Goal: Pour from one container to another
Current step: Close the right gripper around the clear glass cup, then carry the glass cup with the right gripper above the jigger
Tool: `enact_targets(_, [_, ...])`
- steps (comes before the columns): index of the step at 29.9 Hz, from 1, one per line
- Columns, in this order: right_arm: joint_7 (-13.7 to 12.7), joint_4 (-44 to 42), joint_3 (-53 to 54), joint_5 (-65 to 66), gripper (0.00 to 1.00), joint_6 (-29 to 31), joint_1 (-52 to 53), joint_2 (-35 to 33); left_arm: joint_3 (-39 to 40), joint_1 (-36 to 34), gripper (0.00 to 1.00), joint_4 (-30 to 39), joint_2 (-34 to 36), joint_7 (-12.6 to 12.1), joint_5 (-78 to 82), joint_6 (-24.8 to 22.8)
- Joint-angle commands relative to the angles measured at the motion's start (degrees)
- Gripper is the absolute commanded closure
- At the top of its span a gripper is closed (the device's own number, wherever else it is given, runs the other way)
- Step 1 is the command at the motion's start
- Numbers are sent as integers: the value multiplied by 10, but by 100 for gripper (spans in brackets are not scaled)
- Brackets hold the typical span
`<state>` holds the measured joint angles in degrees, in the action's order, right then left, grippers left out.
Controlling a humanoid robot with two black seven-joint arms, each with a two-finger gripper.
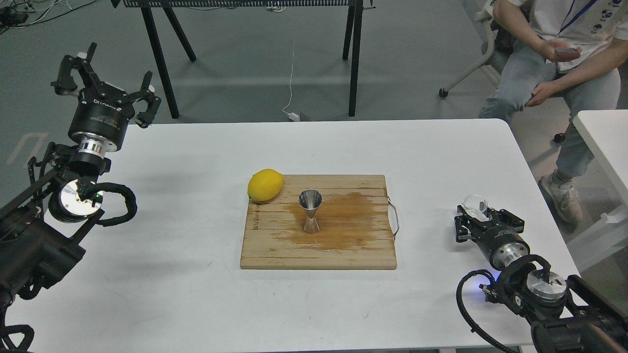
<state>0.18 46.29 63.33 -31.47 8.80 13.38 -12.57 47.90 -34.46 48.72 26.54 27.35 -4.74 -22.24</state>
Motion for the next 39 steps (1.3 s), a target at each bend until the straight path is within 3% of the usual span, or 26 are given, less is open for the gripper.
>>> enact_targets(1, [-13,11,0,1,61,10,-5,0,0,0,0,0,0,1,0,0])
enact_targets(10, [-19,156,-4,3,63,3,-21,-39,0,0,0,1,7,6,-1,0])
enact_targets(21, [-12,331,-23,75,63,-143,-3,-45,0,0,0,1,9,6,-1,0])
enact_targets(26, [-13,368,-37,163,64,-206,21,-27,0,0,0,1,13,6,-1,-1])
enact_targets(39, [-12,361,-181,288,64,-258,134,19,0,0,0,1,17,6,0,-1])
